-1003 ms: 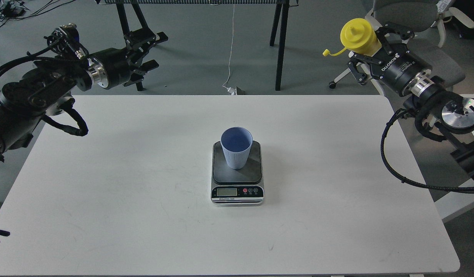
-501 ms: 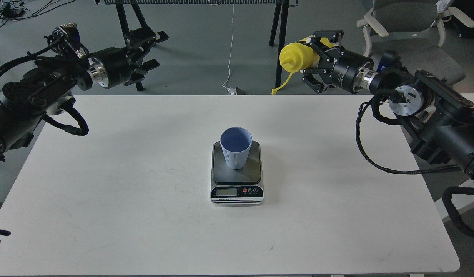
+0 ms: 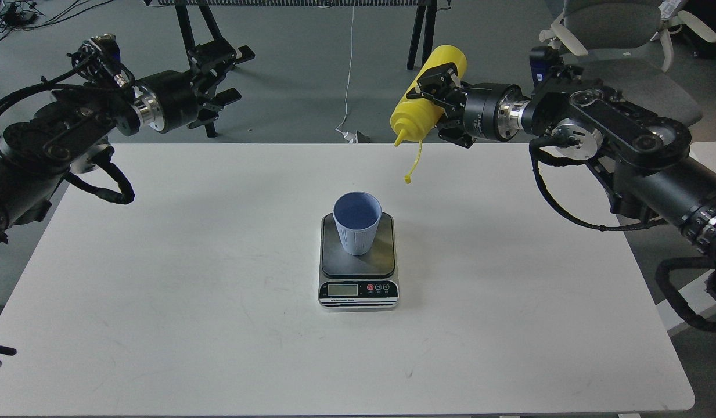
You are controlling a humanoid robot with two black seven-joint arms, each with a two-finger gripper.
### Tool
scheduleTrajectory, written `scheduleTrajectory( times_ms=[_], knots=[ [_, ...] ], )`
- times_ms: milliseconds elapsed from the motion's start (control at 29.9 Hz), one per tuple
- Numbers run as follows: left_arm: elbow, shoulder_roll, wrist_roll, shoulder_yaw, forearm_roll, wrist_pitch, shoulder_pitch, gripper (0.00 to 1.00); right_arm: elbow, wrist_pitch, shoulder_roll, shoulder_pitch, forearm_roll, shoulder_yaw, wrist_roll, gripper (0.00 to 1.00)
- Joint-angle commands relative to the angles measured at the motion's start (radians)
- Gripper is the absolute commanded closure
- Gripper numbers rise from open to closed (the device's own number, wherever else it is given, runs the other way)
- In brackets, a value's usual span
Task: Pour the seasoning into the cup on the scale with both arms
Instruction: 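Lift the yellow bottle and tip it upside down over the cup, then hold the inverted bottle above the cup and squeeze out seasoning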
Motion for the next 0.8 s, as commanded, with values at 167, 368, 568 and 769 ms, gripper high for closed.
scheduleTrajectory(
  times_ms=[167,368,568,769],
  knots=[
    [0.000,-0.003,0.000,0.000,0.000,0.000,0.000,0.01,-0.005,0.000,0.055,0.060,-0.179,-0.031,0.000,0.83],
    [0.000,-0.005,0.000,0.000,0.000,0.000,-0.001,0.01,-0.005,0.000,0.096,0.096,-0.259,-0.062,0.000,0.83],
    [0.000,-0.005,0.000,0.000,0.000,0.000,0.000,0.01,-0.005,-0.006,0.135,0.108,-0.298,-0.098,0.003,0.83],
    [0.000,-0.003,0.000,0.000,-0.002,0.000,0.000,0.01,-0.007,-0.029,0.167,0.111,-0.360,-0.149,0.007,0.83]
  ],
)
